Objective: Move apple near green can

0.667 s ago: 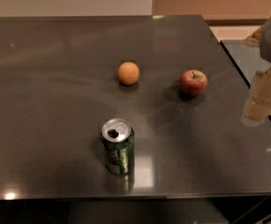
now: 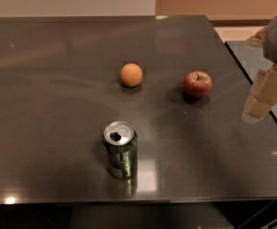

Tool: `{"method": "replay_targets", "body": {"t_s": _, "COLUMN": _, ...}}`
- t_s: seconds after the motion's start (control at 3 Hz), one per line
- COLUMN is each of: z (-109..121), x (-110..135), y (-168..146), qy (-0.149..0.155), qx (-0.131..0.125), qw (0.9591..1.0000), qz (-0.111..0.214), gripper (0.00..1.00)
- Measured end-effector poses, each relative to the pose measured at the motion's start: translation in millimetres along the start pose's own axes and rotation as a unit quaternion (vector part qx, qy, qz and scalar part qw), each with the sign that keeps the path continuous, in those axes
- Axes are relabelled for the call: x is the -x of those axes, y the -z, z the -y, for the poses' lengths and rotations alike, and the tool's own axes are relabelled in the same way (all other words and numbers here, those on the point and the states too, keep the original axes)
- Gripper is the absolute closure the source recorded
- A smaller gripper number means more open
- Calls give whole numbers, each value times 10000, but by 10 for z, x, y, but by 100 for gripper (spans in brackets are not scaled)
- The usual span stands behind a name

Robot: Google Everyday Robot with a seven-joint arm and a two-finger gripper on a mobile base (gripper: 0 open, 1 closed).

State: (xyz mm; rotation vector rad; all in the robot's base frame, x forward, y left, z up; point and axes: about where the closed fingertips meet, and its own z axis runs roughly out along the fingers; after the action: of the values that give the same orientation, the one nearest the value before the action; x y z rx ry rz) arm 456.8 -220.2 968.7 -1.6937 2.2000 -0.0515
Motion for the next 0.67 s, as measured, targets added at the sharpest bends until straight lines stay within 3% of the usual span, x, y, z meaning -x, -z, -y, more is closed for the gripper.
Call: {"method": "replay_targets", "body": {"t_s": 0.67, "z": 306, "x": 64, "y": -507, "qy": 31, "qx": 210, "qw": 9983, "qz": 547, "gripper": 0}}
